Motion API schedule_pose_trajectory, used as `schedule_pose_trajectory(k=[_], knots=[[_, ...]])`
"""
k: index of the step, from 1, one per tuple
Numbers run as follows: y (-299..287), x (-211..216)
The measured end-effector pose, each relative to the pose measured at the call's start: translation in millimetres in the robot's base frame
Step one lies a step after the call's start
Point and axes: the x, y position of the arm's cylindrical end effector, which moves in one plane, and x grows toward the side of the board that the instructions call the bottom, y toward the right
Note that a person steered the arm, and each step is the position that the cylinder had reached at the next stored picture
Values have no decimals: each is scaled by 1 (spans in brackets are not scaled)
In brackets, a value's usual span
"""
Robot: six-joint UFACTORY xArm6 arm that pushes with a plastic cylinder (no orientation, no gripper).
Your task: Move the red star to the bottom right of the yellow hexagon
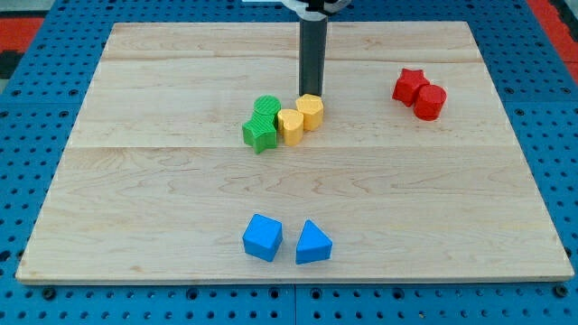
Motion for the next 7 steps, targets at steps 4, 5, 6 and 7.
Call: schedule_pose_trajectory(k=[4,5,6,7], knots=[[92,-54],[154,-53],[173,-18],[146,3]])
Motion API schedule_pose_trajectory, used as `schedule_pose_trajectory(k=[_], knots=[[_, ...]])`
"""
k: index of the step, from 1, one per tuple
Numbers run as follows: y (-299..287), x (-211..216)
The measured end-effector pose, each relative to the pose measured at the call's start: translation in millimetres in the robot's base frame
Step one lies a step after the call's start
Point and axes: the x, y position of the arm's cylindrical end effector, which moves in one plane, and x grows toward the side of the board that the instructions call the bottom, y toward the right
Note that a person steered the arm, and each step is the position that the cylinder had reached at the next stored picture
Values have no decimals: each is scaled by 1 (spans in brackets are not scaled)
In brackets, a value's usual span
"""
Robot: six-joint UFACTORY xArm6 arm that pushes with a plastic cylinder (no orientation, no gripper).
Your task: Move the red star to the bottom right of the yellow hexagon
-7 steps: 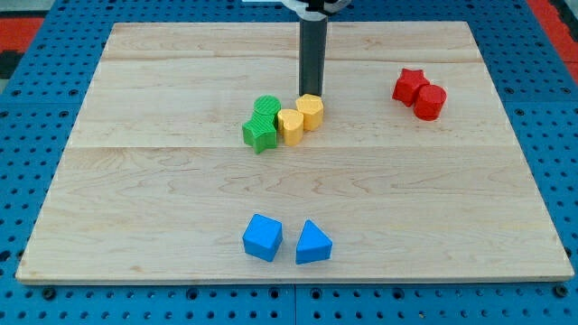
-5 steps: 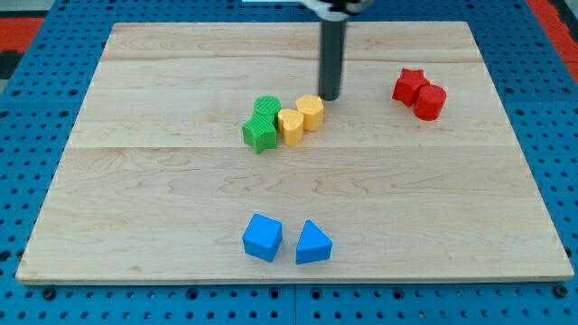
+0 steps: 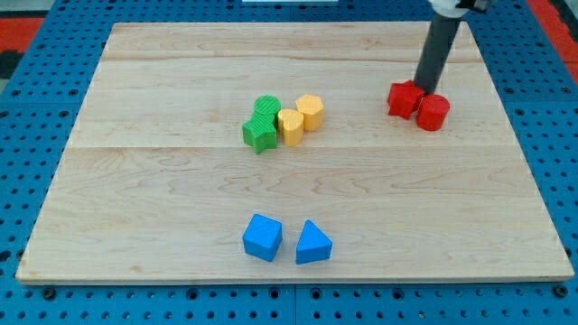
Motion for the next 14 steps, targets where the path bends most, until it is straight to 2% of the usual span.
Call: schedule_pose_trajectory(k=[2,3,4,5,6,7,8,10,14], knots=[[-17,10],[-25,-8],[-45,-6],[-78,19],[-66,21],[-12,19],[-13,37],[-78,53],[-98,61]])
